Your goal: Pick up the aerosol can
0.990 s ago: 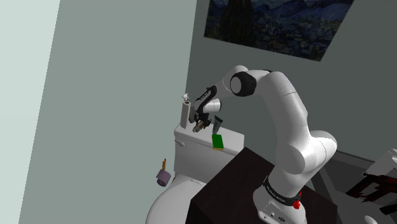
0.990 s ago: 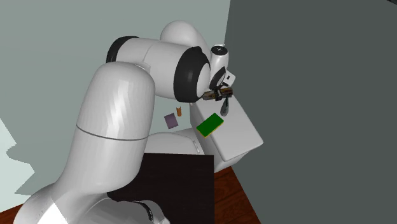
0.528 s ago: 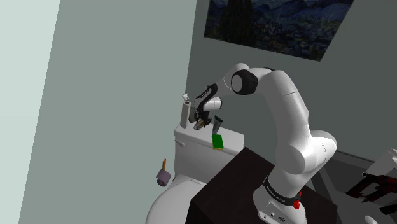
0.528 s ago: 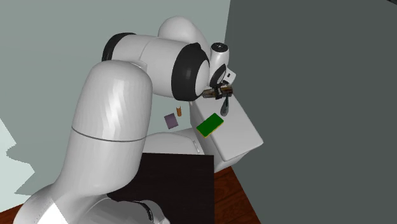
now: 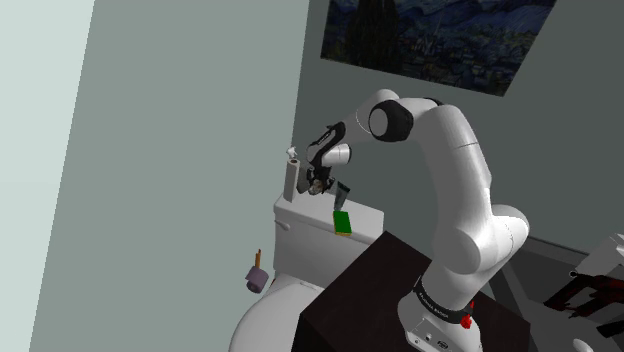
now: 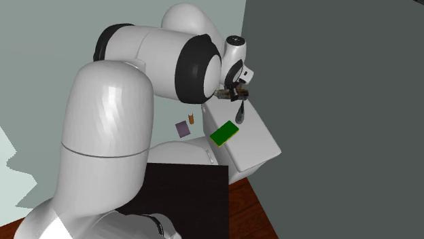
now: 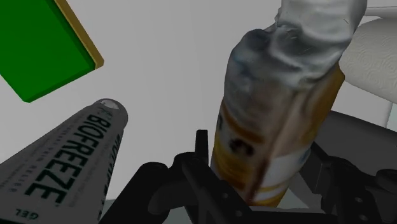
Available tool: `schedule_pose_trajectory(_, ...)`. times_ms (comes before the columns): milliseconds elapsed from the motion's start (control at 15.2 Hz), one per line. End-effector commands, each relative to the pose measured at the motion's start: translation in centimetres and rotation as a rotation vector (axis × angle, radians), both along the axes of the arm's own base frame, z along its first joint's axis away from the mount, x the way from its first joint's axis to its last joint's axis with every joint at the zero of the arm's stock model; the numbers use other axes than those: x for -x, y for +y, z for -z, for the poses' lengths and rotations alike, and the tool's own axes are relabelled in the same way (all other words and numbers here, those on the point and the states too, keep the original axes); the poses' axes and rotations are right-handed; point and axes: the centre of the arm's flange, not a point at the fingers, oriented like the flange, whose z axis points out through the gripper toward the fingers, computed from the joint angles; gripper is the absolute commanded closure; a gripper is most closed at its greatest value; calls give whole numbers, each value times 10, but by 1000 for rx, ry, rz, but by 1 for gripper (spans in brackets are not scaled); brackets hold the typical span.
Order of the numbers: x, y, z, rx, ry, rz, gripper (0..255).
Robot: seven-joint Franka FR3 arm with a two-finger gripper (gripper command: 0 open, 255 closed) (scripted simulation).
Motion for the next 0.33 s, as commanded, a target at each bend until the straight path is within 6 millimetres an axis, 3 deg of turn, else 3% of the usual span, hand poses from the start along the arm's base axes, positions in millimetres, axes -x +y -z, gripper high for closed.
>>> schedule_pose_trajectory(0,0,0,-12,0,0,0,255)
schedule_pose_trajectory(264,0,0,-23,0,0,0,255)
